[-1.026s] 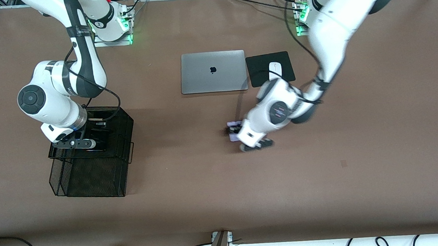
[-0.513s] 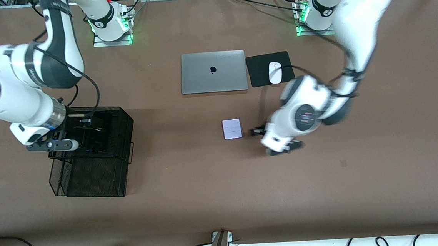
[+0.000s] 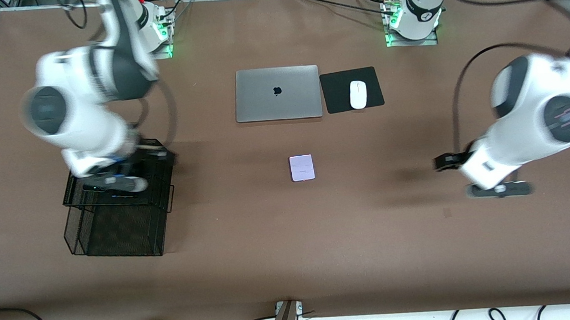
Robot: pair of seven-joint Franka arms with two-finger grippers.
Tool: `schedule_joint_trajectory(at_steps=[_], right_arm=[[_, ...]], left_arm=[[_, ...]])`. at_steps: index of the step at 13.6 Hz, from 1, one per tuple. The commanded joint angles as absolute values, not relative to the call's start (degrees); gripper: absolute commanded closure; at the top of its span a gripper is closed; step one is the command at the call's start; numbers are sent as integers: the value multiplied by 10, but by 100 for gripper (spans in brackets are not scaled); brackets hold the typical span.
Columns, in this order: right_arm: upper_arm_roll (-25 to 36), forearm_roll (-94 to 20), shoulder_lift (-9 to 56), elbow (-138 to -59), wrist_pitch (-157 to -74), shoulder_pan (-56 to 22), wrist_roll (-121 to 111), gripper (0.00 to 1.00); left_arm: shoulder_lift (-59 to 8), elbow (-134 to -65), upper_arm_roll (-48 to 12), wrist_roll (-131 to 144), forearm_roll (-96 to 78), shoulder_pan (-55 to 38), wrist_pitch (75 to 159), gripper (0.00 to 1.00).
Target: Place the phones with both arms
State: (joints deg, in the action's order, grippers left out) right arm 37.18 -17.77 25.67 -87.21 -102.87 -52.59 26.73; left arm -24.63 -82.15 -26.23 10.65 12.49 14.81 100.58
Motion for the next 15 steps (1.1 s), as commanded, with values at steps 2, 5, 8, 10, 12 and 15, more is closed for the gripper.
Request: schedule_joint_trajectory(at_steps=[2, 5, 8, 10, 12, 15], right_arm=[[267, -184, 379, -725, -1054, -526, 432, 0], [226, -179, 462, -652, -1113, -563, 520, 0], [226, -178, 528, -642, -1206, -610, 526, 0], [226, -150, 560, -643, -1250, -620, 510, 0], [224, -120, 578, -646, -1280, -622, 472, 0], [224, -120, 602, -650, -1318, -621, 432, 0]], left_arm=[[-208, -768, -262, 77, 136, 156, 928, 0], [-209, -743, -262, 82, 134, 162, 910, 0], [-210, -741, -262, 82, 135, 168, 909, 0], [-202, -733, -265, 79, 135, 170, 907, 0], [-198, -732, -265, 74, 128, 171, 883, 0], [-191, -727, -263, 63, 135, 177, 871, 0]])
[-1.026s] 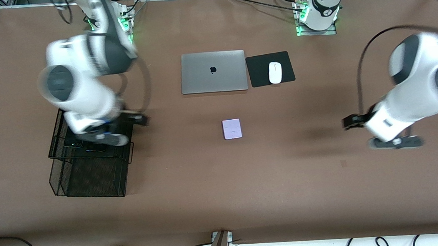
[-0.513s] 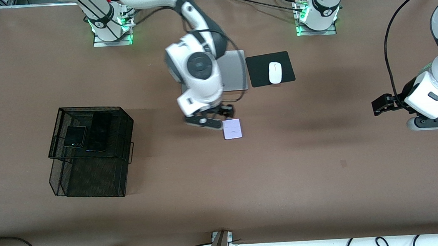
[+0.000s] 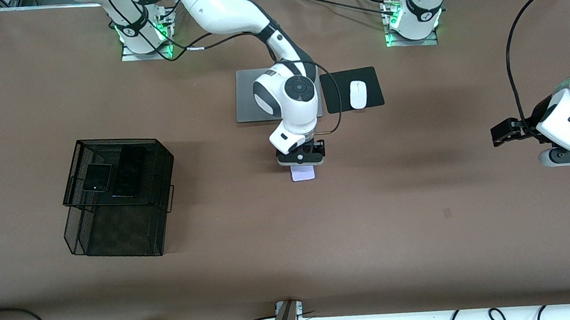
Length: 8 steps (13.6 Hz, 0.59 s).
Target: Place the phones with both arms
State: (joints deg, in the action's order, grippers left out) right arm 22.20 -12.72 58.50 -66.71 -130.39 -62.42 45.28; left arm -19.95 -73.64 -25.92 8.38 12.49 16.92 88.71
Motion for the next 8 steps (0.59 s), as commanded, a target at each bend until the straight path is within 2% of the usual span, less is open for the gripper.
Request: schedule_joint_trajectory(at_steps=[1, 3, 4, 6, 7, 8], right_arm=[[224, -119, 612, -650, -1331, -622, 431, 0], [223, -120, 624, -650, -1352, -622, 431, 0], [222, -119, 628, -650, -1358, -622, 431, 0], [221, -119, 631, -650, -1361, -622, 431, 0], [221, -119, 632, -650, -1361, -622, 430, 18], [221, -119, 629, -650, -1357, -623, 429, 50]], left_arm=[[-186, -730, -258, 48, 129, 178, 869, 0], [-151, -758, -224, 33, 127, 157, 869, 0], [-128, -785, -188, 27, 120, 138, 875, 0], [-66, -871, -108, 13, 73, 90, 927, 0], [-22, -936, -74, 9, 64, 69, 979, 0], [15, -1000, -57, 7, 66, 48, 1015, 0]])
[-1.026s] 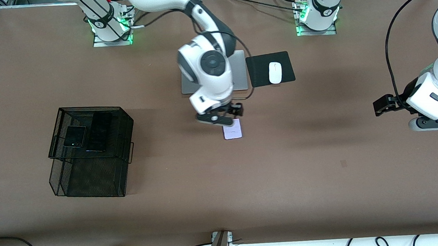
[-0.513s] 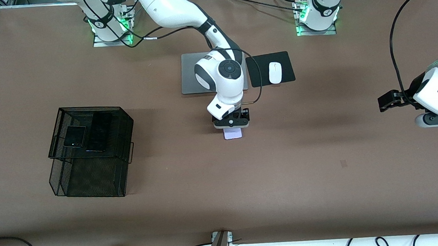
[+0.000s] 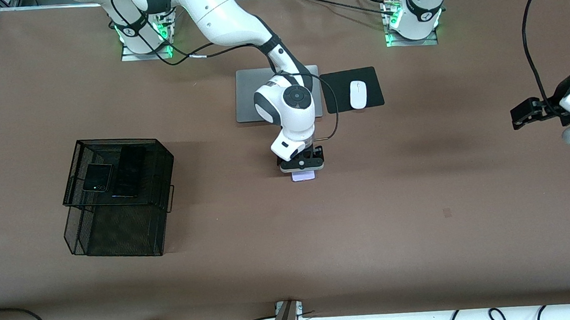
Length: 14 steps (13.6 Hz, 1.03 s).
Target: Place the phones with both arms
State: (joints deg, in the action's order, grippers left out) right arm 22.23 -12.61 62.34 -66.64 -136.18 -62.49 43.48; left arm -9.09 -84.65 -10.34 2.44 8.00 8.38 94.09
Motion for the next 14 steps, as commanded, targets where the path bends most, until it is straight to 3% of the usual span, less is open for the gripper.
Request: schedule_joint_trajectory(at_steps=[1, 2, 3, 6, 9, 14], right_arm=[[221, -120, 622, -649, -1351, -623, 429, 72], [222, -120, 612, -645, -1325, -622, 428, 84], [228, -121, 595, -640, -1289, -621, 426, 85], [231, -126, 510, -639, -1183, -589, 422, 86], [229, -134, 446, -640, -1091, -502, 332, 86], [234, -140, 437, -639, -1053, -331, 152, 86]], left_arm=[[51, -1039, -56, 7, 69, 40, 1023, 0], [64, -1047, -55, 8, 68, 26, 1019, 0], [59, -1035, -53, 10, 69, 12, 1011, 0], [19, -970, -53, -10, 74, 4, 976, 0], [-8, -937, -31, -14, 68, -18, 972, 0], [-9, -937, -32, -11, 64, -15, 957, 0]])
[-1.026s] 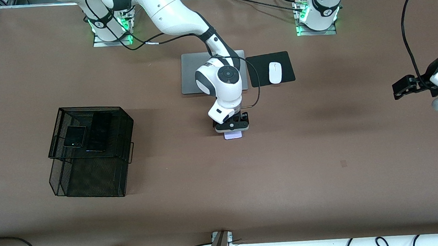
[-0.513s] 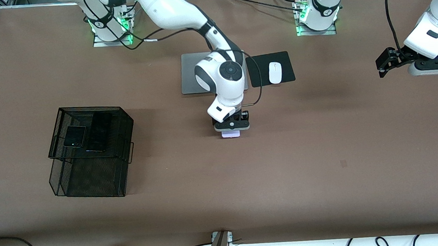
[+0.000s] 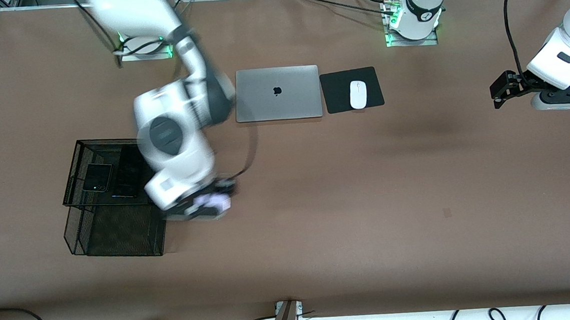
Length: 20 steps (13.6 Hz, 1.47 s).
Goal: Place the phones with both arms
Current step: 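Carry the white phone into the mesh basket and open the right gripper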
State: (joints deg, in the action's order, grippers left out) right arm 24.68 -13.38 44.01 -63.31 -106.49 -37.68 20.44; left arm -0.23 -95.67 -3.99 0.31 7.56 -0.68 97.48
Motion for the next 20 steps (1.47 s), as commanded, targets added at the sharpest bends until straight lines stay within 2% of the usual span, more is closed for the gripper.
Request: schedule_joint_trajectory(at_steps=[1, 4, 7, 10, 15, 17, 19, 20], right_arm=[[233, -139, 437, -639, -1051, -301, 127, 86], [229, -137, 451, -640, -1088, -214, 4, 86], [225, -142, 488, -642, -1147, -160, -73, 86], [215, -164, 522, -643, -1180, -143, -76, 86], [214, -179, 529, -653, -1152, -152, -66, 82], [214, -178, 526, -652, -1104, -154, -36, 71], [215, -174, 516, -652, -1067, -159, -32, 70], [217, -175, 515, -652, -1045, -158, -29, 56]], left_arm=[[-9, -937, -32, -11, 64, -14, 955, 0], [-9, -937, -32, -11, 64, -14, 955, 0], [-9, -937, -32, -11, 64, -14, 955, 0], [-9, -937, -32, -11, 64, -15, 955, 0], [-8, -937, -33, -10, 64, -18, 945, 0], [-9, -936, -32, -10, 64, -18, 945, 0], [-8, -936, -33, -10, 64, -18, 942, 0], [-8, -936, -32, -10, 64, -18, 941, 0]])
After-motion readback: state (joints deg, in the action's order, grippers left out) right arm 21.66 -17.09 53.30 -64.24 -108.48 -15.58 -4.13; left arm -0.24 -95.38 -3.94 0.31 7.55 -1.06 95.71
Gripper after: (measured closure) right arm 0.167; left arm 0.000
